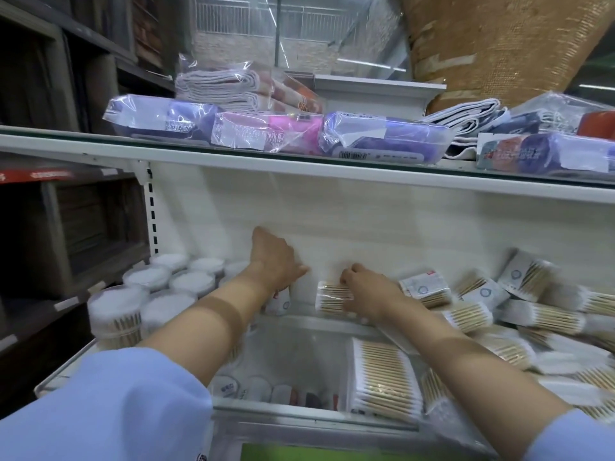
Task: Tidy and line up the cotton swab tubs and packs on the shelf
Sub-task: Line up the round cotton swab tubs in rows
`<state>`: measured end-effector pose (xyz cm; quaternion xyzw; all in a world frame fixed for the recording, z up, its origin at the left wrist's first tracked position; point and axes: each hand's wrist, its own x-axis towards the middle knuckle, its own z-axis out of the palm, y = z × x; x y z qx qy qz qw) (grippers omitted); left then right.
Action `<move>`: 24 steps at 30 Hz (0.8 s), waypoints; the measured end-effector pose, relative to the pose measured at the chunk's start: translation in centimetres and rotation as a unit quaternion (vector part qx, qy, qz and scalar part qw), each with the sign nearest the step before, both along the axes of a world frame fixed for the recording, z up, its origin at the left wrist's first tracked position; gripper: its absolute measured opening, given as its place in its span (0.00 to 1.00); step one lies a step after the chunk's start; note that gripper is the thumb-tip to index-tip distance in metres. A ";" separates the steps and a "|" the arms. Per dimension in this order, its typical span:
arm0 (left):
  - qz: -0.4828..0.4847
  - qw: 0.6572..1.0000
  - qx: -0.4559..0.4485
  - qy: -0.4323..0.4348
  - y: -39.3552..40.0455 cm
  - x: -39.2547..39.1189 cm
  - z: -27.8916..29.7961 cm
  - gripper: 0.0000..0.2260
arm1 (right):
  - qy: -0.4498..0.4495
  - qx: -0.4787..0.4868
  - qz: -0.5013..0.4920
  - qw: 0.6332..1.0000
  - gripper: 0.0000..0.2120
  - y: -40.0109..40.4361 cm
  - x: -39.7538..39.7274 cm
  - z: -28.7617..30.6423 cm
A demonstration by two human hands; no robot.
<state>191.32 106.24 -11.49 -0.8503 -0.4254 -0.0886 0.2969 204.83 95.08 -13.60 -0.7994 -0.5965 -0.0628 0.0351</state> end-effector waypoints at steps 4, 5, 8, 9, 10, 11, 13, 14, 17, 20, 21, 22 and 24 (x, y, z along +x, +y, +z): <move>-0.018 0.999 -0.024 -0.046 0.3 -0.8 0.8 0.20 | 0.055 0.043 0.011 0.997 0.24 -0.1 0.0 0.4; -0.027 0.997 -0.037 -0.064 0.3 -1.1 1.0 0.17 | 0.069 0.054 0.015 0.996 0.24 -0.3 -0.1 0.6; -0.082 0.984 -0.089 -0.128 0.0 -1.9 1.7 0.10 | 0.119 0.093 0.038 0.988 0.25 -1.0 -0.7 1.3; -0.110 0.973 -0.128 -0.157 -0.4 -2.2 1.9 0.10 | 0.153 0.107 0.050 0.981 0.24 -1.3 -1.1 1.6; -0.142 0.956 -0.177 -0.188 -0.7 -2.5 2.1 0.10 | 0.196 0.123 0.063 0.971 0.22 -1.7 -1.4 1.9; -0.179 0.931 -0.229 -0.222 -1.2 -3.0 2.1 0.10 | 0.244 0.140 0.076 0.957 0.21 -2.2 -1.7 2.3; -0.249 0.876 -0.312 -0.272 -2.6 -4.0 2.1 0.11 | 0.342 0.170 0.099 0.919 0.19 -3.1 -2.6 2.8; -0.272 0.854 -0.344 -0.281 -3.3 -4.5 1.9 0.12 | 0.386 0.184 0.108 0.897 0.19 -3.5 -2.9 3.0; -0.302 0.801 -0.416 -0.306 -4.9 -5.9 1.6 0.11 | 0.474 0.228 0.117 0.842 0.17 -4.4 -3.9 3.3; -0.311 0.708 -0.511 -0.375 -6.0 -6.8 1.6 0.12 | 0.533 0.271 0.112 0.794 0.17 -5.0 -4.5 3.2; -0.315 0.665 -0.549 -0.397 -6.4 -7.1 1.5 0.11 | 0.548 0.279 0.114 0.780 0.17 -5.2 -4.8 3.2; -0.320 0.624 -0.580 -0.415 -6.7 -7.3 1.4 0.11 | 0.565 0.283 0.118 0.766 0.18 -5.5 -5.0 3.1; -0.332 0.552 -0.627 -0.439 -7.1 -7.6 1.0 0.10 | 0.608 0.288 0.131 0.729 0.15 -5.9 -5.3 2.8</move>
